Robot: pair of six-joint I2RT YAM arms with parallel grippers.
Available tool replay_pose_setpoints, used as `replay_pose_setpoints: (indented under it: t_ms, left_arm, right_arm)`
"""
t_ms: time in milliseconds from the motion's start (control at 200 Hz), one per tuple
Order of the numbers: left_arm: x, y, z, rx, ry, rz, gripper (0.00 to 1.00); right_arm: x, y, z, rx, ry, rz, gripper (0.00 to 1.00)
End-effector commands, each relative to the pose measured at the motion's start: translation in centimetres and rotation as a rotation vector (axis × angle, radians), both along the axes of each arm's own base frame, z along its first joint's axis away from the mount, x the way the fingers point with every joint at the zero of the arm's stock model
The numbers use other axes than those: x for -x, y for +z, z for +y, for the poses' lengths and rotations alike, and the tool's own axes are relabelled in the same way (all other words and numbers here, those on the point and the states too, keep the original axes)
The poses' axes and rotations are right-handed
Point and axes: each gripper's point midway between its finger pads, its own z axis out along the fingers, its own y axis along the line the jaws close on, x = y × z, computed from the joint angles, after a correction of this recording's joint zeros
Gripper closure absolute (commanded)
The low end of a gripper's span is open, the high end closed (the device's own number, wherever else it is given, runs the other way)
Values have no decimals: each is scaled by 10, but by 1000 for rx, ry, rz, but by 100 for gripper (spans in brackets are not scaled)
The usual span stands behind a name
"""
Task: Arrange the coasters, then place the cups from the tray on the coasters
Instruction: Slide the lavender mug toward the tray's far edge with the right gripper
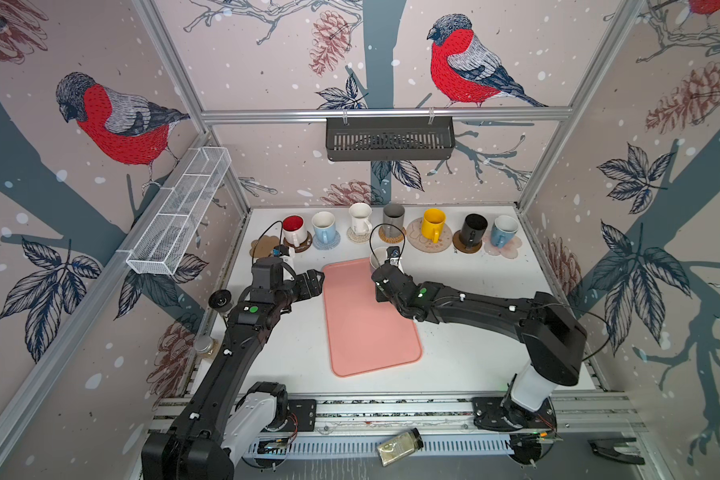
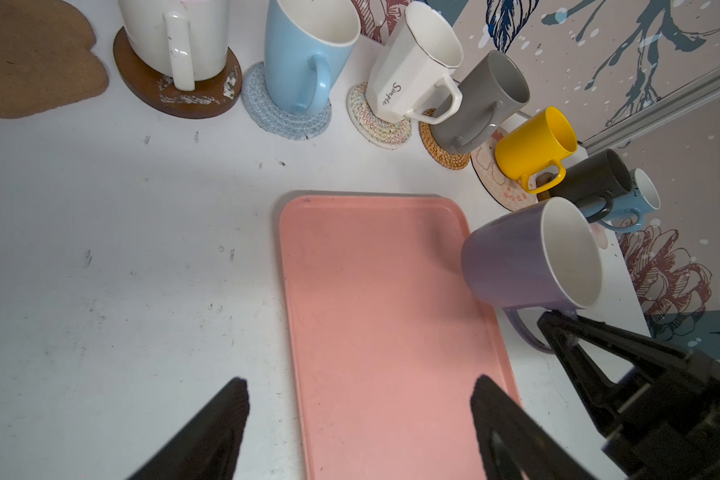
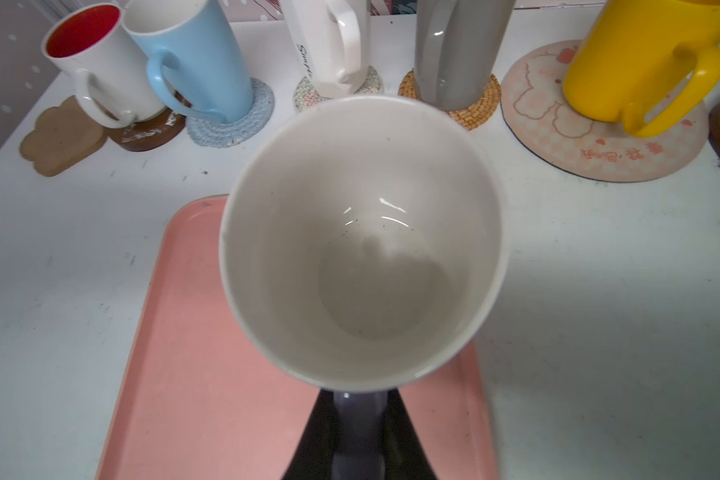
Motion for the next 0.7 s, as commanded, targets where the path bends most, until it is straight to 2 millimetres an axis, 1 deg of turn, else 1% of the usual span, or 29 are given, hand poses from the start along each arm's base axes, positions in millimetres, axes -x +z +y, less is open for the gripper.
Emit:
replay_pose_setpoints:
  t_ms: [0,235,380,455,600,695]
  left_arm:
    - [-3,6,-1,12,0,-30,16]
    - [-2,7,-2,17,-4,-33,15]
    - [-2,6,-2,17,-3,-32,15]
    - [-2,6,-2,16,-3,-31,15]
    - [-2,6,-1,14,0,-32,15]
    - [-2,5,-1,13,1,-31,15]
  right_arm:
    - [-10,1,3,-25,-62,-24,96]
    - [-12,-20,9,-8,-56,11,96]
    - [-11,-29,11,-1,-49,27,93]
    - [-10,-32,13,-1,-42,34,89]
    - [-8,-38,15,-4,-22,51,77]
    - [-6,-39,16,-15,-11,53,70]
